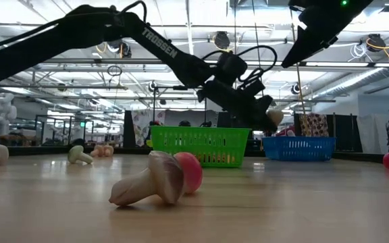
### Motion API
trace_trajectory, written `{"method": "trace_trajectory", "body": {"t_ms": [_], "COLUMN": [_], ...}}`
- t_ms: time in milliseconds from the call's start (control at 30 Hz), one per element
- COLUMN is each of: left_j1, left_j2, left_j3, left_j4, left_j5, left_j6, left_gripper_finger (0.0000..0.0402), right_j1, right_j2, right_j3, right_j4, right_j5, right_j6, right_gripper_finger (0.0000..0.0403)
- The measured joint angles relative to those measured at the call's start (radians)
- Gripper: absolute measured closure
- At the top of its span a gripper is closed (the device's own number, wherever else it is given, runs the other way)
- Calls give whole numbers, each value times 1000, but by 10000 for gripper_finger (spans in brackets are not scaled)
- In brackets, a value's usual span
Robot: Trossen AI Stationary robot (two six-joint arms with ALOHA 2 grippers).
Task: Sort produce into baskets
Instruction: Put the garlic into the blue bin
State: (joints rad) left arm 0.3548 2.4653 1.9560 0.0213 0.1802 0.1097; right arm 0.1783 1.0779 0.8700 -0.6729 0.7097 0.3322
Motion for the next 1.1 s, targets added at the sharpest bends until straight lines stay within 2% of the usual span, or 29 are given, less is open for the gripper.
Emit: {"method": "trace_trajectory", "body": {"t_ms": [467,867,967,1100], "left_j1": [0,-2,-1,8], "left_j2": [0,-42,-89,-177], "left_j3": [0,0,0,0], "left_j4": [3,-62,-145,-384], "left_j5": [-77,-79,-80,-96], "left_j6": [1,21,74,189], "left_gripper_finger": [270,257,257,257], "right_j1": [0,0,1,9], "right_j2": [0,0,0,0], "right_j3": [0,0,0,-1], "right_j4": [2,-12,-12,-15], "right_j5": [-2,-8,-8,-9], "right_j6": [-3,6,7,13], "right_gripper_finger": [291,291,291,291]}}
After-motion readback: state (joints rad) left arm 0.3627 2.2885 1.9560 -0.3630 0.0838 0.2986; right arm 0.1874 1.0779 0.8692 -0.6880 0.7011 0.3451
